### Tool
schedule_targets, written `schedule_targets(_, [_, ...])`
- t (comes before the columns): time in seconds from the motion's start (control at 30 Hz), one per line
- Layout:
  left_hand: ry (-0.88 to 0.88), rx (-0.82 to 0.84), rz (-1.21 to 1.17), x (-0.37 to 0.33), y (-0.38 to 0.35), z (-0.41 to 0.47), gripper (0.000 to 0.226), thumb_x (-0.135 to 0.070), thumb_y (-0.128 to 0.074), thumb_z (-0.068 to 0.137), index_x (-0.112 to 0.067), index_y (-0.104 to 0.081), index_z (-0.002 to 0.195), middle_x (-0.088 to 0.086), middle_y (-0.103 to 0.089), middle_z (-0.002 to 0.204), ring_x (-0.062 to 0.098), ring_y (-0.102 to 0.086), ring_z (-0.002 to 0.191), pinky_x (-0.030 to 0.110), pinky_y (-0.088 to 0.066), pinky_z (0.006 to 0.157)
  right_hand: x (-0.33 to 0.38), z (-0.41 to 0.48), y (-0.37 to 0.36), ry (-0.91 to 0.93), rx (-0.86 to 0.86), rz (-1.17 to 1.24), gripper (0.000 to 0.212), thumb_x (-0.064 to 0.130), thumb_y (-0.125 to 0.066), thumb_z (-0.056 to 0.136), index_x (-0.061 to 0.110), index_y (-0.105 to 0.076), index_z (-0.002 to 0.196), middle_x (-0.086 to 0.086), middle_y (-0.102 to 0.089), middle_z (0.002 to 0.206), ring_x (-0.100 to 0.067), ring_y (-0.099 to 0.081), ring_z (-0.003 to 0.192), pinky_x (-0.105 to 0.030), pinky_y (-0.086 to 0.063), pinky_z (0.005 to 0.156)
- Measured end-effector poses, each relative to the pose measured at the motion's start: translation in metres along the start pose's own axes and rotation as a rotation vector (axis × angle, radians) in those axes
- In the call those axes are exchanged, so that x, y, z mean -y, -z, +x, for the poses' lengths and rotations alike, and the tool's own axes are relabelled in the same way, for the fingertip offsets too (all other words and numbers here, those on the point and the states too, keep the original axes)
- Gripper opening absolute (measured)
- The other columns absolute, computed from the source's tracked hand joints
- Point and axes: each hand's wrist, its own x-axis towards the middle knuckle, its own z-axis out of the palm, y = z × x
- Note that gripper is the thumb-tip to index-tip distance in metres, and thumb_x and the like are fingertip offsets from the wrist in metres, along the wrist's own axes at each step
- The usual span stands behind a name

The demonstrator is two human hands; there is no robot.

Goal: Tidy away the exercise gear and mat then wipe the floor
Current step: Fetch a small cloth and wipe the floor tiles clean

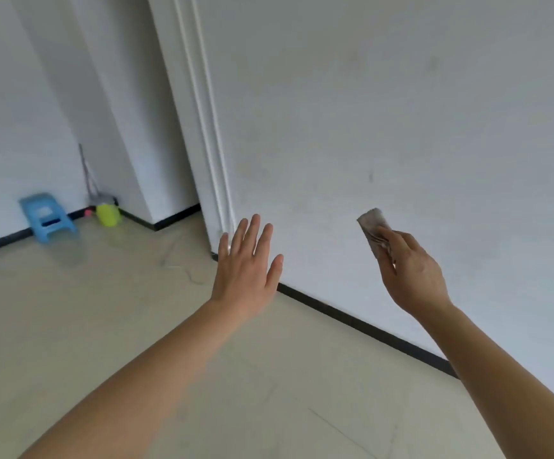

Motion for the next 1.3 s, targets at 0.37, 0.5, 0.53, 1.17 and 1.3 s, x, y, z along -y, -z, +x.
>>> schedule_targets(0.37, [0.53,-0.054,0.31,0.375,0.14,-0.155,0.067,-0.048,-0.015,0.098,-0.013,-0.025,0.154,0.011,-0.015,0.163,0.027,-0.015,0.15,0.051,-0.02,0.119,0.43,0.076,-0.247,0.647,0.202,0.175,0.067,0.001,-0.055,0.084,0.017,-0.043,0.148,-0.009,-0.058,0.131,-0.037,-0.063,0.091,-0.037,-0.049,0.062])
schedule_targets(0.5, [0.646,-0.04,0.398,0.482,0.171,-0.184,0.065,-0.048,-0.012,0.1,-0.015,-0.016,0.156,0.007,-0.006,0.165,0.024,-0.005,0.152,0.048,-0.015,0.121,0.556,0.089,-0.323,0.817,0.234,0.161,0.066,0.001,-0.063,0.081,0.017,-0.05,0.144,-0.011,-0.063,0.127,-0.036,-0.066,0.091,-0.038,-0.052,0.064])
schedule_targets(0.53, [0.663,-0.03,0.414,0.509,0.174,-0.185,0.065,-0.048,-0.01,0.1,-0.016,-0.014,0.156,0.007,-0.003,0.165,0.023,-0.003,0.152,0.047,-0.013,0.121,0.579,0.094,-0.338,0.835,0.234,0.157,0.066,0.001,-0.064,0.08,0.017,-0.051,0.143,-0.01,-0.064,0.126,-0.035,-0.066,0.09,-0.036,-0.051,0.064])
schedule_targets(1.17, [0.704,-0.079,0.386,1.022,0.046,0.07,0.061,-0.043,-0.029,0.102,-0.014,-0.021,0.155,0.009,-0.01,0.164,0.024,-0.01,0.151,0.048,-0.015,0.121,0.826,0.388,-0.772,0.723,0.223,0.29,0.067,-0.003,-0.058,0.083,0.016,-0.047,0.147,-0.009,-0.065,0.124,-0.035,-0.065,0.089,-0.037,-0.049,0.069])
schedule_targets(1.3, [0.73,-0.087,0.434,1.144,0.046,0.098,0.064,-0.047,-0.019,0.101,-0.012,-0.025,0.154,0.01,-0.016,0.163,0.026,-0.017,0.15,0.05,-0.022,0.119,0.928,0.451,-0.856,0.736,0.249,0.359,0.068,0.0,-0.056,0.088,0.018,-0.039,0.151,-0.012,-0.062,0.128,-0.034,-0.064,0.091,-0.042,-0.052,0.072])
